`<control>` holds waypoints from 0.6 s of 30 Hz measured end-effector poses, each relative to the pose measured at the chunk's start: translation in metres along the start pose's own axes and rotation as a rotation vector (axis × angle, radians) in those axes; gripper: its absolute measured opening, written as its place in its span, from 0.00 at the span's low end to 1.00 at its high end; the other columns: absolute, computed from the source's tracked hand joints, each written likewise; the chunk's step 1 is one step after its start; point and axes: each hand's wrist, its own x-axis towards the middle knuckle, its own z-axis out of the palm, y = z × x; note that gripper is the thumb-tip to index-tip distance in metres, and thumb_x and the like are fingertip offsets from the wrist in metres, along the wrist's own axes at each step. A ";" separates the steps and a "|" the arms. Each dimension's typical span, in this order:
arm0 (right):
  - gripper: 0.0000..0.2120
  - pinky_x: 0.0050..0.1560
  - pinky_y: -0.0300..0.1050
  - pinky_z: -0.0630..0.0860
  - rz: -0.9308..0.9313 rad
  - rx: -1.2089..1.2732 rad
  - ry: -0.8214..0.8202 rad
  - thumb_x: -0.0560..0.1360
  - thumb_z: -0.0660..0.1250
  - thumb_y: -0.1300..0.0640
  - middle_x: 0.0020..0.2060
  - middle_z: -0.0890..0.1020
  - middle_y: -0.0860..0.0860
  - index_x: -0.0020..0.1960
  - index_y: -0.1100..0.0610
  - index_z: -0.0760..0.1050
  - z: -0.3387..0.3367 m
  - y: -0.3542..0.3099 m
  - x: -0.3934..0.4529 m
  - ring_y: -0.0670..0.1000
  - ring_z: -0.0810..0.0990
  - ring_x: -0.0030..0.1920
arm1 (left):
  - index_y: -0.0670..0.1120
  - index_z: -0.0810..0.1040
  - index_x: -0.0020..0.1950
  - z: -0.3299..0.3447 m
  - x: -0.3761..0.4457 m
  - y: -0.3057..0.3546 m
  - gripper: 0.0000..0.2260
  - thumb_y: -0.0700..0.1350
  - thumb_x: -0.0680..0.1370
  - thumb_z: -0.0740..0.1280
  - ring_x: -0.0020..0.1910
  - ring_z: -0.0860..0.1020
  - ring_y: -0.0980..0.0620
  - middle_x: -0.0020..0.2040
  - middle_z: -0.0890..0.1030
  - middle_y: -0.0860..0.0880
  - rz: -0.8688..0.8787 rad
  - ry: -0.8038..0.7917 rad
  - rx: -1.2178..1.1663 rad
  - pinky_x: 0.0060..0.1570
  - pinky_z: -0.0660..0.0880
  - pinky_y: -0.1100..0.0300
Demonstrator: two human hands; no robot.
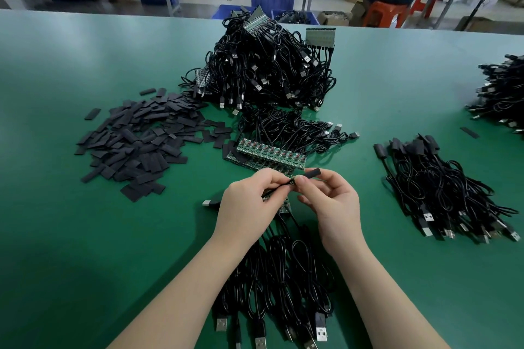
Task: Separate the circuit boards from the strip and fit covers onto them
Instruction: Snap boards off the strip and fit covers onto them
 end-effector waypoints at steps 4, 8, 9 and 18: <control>0.11 0.41 0.36 0.79 -0.041 -0.023 0.004 0.71 0.75 0.64 0.33 0.84 0.51 0.39 0.48 0.83 0.000 0.001 -0.001 0.48 0.84 0.39 | 0.52 0.83 0.49 0.000 0.000 0.001 0.05 0.45 0.74 0.73 0.46 0.81 0.66 0.43 0.84 0.60 0.033 0.001 0.009 0.45 0.78 0.63; 0.10 0.43 0.38 0.79 -0.088 -0.092 -0.031 0.71 0.76 0.62 0.33 0.83 0.50 0.41 0.47 0.82 -0.002 0.002 0.000 0.47 0.83 0.39 | 0.49 0.84 0.49 -0.001 -0.002 0.001 0.04 0.45 0.75 0.73 0.45 0.81 0.65 0.43 0.84 0.59 0.070 0.015 0.007 0.44 0.78 0.63; 0.09 0.44 0.39 0.80 -0.091 -0.105 -0.044 0.71 0.76 0.61 0.34 0.83 0.50 0.41 0.47 0.82 -0.002 0.002 0.000 0.47 0.82 0.39 | 0.49 0.84 0.49 -0.002 -0.002 0.001 0.04 0.44 0.75 0.73 0.45 0.81 0.65 0.43 0.84 0.58 0.075 0.021 0.007 0.44 0.79 0.62; 0.08 0.43 0.37 0.78 -0.062 -0.096 -0.089 0.71 0.76 0.61 0.35 0.83 0.52 0.41 0.48 0.82 -0.001 0.004 0.000 0.47 0.81 0.38 | 0.51 0.84 0.51 -0.006 -0.002 0.003 0.05 0.45 0.76 0.72 0.45 0.82 0.62 0.44 0.85 0.58 0.059 -0.008 0.032 0.44 0.78 0.58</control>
